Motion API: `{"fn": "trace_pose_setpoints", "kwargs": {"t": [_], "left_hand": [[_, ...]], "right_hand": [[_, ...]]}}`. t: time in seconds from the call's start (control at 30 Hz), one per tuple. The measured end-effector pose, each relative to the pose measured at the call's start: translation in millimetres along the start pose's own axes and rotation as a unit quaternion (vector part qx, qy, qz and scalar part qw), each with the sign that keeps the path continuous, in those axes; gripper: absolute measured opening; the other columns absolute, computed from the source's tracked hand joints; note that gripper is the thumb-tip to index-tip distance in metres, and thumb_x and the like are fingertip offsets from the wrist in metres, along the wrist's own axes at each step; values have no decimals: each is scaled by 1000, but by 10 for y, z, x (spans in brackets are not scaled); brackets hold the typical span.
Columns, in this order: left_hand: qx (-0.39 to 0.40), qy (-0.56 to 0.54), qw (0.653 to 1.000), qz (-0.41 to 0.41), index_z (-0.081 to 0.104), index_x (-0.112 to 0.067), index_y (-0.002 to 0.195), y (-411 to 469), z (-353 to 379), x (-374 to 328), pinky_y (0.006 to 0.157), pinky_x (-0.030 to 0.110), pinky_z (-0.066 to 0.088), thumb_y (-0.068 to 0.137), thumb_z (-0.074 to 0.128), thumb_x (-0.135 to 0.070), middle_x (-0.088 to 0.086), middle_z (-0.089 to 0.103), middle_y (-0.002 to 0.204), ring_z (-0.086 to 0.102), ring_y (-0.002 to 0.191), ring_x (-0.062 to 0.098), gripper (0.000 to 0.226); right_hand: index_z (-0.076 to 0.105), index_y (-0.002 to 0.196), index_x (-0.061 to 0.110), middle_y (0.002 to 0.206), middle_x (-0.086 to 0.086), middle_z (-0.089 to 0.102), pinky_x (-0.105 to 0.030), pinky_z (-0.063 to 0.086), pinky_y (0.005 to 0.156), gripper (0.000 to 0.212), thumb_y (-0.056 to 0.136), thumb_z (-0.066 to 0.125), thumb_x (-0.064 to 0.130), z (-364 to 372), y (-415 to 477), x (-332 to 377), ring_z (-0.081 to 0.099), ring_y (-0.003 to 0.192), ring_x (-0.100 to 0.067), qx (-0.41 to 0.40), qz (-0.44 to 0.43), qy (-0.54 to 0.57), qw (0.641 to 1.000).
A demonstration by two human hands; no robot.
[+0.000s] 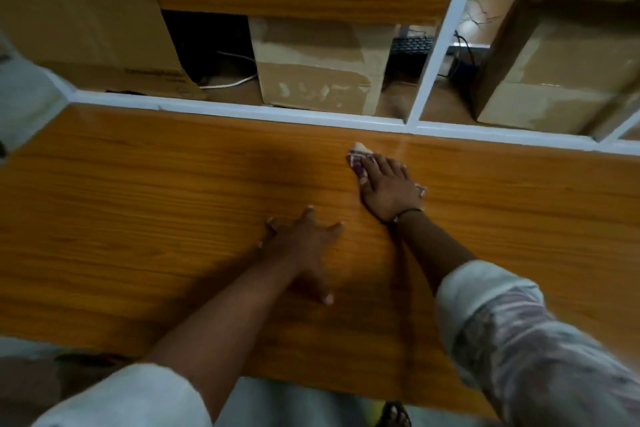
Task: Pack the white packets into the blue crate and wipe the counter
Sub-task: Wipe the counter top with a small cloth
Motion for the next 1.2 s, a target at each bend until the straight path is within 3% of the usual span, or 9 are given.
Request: {"fn": "trace_pose_setpoints", "kwargs": {"t": [0.17,0.3,0.5,0.6,0.7,0.8,0.97,1.13,1.2], "left_hand": [[-27,-12,1000,8,-20,-73,129,46,41,61,104,82,16,20,74,-82,-10,-44,146,-4,150,52,145],[-14,-34,999,-3,-18,-82,128,-6,7,87,104,83,14,17,67,-86,-11,-46,143,-5,150,51,139],[6,-27,1000,-1,-13,-76,138,-108,-80,23,112,77,2,46,87,-68,-4,-40,153,-11,151,44,135],[6,-52,999,-8,-15,-81,130,-102,-71,46,109,80,6,39,86,-72,-9,-43,147,-16,148,50,137],[4,-75,997,-12,-16,-85,124,-72,-43,96,107,82,7,29,78,-80,-11,-44,145,-17,147,52,135],[0,-52,999,-9,-12,-79,135,-99,-76,47,112,77,2,41,84,-74,-5,-40,153,-13,149,48,134],[6,-46,999,-20,-11,-77,137,-116,-105,50,116,72,0,48,88,-68,-5,-37,157,-15,147,53,134],[7,-67,998,-16,-13,-83,129,-70,-49,91,112,76,10,36,83,-77,-13,-40,151,-15,145,56,133],[17,-67,997,-24,-11,-82,131,-95,-70,93,112,76,9,39,85,-75,-12,-40,152,-17,144,58,133]], "right_hand": [[30,156,31,163,-5,28,-48,15,122,54,104,33,45,169,738,1007,24,149,-31,37,-198,-19,979],[25,158,32,166,-2,21,-46,10,123,55,105,31,47,220,1057,1029,19,151,-28,58,-246,-27,967],[36,153,26,159,-6,37,-45,22,119,53,105,34,45,-83,995,-127,33,144,-29,-6,-217,-7,976],[35,154,26,161,-5,34,-45,18,121,52,106,33,44,-196,899,-646,29,147,-27,-13,-174,1,985],[35,153,25,159,-7,36,-50,23,120,53,105,32,46,-150,701,-533,32,145,-30,-22,-188,-13,982],[33,154,27,161,-4,33,-50,21,121,56,104,26,50,0,475,-302,28,147,-29,12,-266,-33,963],[38,152,25,159,-5,36,-48,22,120,55,102,32,47,-201,843,-622,32,145,-29,-16,-132,-1,991],[43,150,20,156,-8,41,-48,24,118,54,102,39,44,-160,420,-535,35,143,-32,5,-269,-17,963],[44,149,20,156,-9,42,-46,24,118,57,101,32,48,-285,569,-880,37,142,-32,-9,-226,-14,974]]}}
Point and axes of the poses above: each hand's wrist, its own y-axis towards the middle knuckle, its own z-axis out of the palm, x = y × z, the point moved 8 cm from there along y, towards the middle knuckle
